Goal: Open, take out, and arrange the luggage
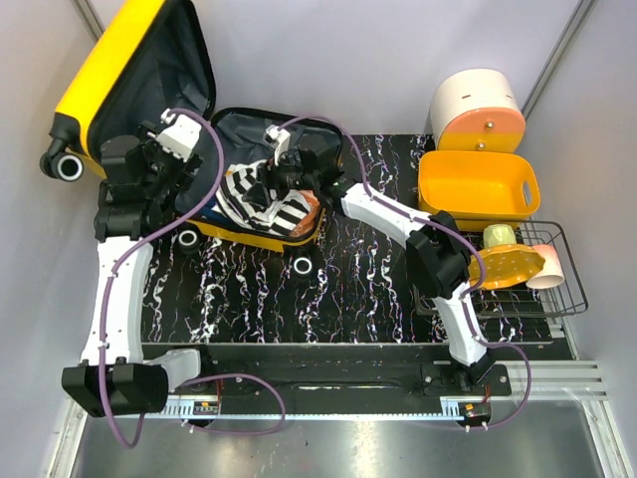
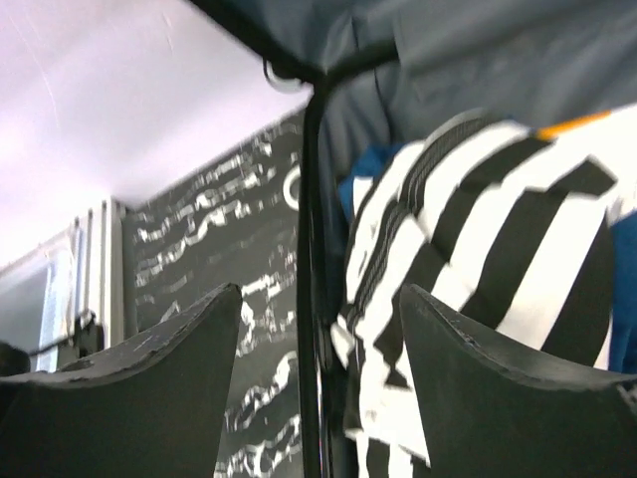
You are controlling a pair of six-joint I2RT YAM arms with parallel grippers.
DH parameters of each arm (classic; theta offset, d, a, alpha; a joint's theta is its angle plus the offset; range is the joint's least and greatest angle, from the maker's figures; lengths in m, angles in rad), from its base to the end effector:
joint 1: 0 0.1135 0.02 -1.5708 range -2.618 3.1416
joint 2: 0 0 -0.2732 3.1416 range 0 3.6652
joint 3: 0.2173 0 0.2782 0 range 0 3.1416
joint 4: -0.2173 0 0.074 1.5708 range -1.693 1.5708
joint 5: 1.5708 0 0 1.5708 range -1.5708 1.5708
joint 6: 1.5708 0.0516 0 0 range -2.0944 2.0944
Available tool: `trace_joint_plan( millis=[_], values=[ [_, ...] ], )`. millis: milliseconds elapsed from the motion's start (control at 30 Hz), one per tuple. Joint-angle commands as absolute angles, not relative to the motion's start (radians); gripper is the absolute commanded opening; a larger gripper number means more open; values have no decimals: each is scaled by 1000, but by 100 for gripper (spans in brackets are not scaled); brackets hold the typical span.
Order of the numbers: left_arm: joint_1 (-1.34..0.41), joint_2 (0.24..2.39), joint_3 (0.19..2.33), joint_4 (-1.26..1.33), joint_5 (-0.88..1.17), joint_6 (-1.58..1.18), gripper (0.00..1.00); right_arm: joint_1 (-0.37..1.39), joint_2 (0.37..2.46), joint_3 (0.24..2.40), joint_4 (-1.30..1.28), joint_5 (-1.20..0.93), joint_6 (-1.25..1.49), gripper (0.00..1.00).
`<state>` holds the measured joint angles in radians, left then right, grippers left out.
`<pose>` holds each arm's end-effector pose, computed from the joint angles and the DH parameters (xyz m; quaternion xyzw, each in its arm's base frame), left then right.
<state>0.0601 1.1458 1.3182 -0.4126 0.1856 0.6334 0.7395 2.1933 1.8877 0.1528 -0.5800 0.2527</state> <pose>0.2859 0.0077 0.4384 0.2764 0.7352 0.1403 0.6028 0.4037 0.4065 0.2931 -0.3560 0.6610 0.4878 0.4454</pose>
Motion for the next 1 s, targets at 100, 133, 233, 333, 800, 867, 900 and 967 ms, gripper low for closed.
trace_joint_plan(
  millis=[100, 133, 233, 333, 800, 867, 900, 967],
  values=[
    [112, 1187, 1403, -435, 181, 643, 89, 745, 2076, 1918, -346, -669, -75, 76],
    [113, 1190, 1413, -499, 193, 667, 91, 749, 2066, 1919, -383, -673, -104, 76],
    [132, 1218, 1460, -671, 254, 802, 95, 755, 2074, 1946, -543, -637, -222, 77],
    [164, 1249, 1492, -751, 262, 837, 96, 753, 2074, 1960, -633, -574, -253, 79],
    [245, 1465, 1606, -916, 3, 1216, 99, 506, 1895, 1819, -684, -484, -15, 83],
    [245, 1492, 1612, -901, -73, 1270, 99, 456, 1890, 1810, -678, -425, -15, 83],
    [244, 1502, 1614, -885, -92, 1290, 99, 442, 1894, 1807, -681, -384, -17, 82],
    [245, 1531, 1618, -879, -155, 1342, 99, 422, 1910, 1801, -683, -335, -8, 81]
  ],
)
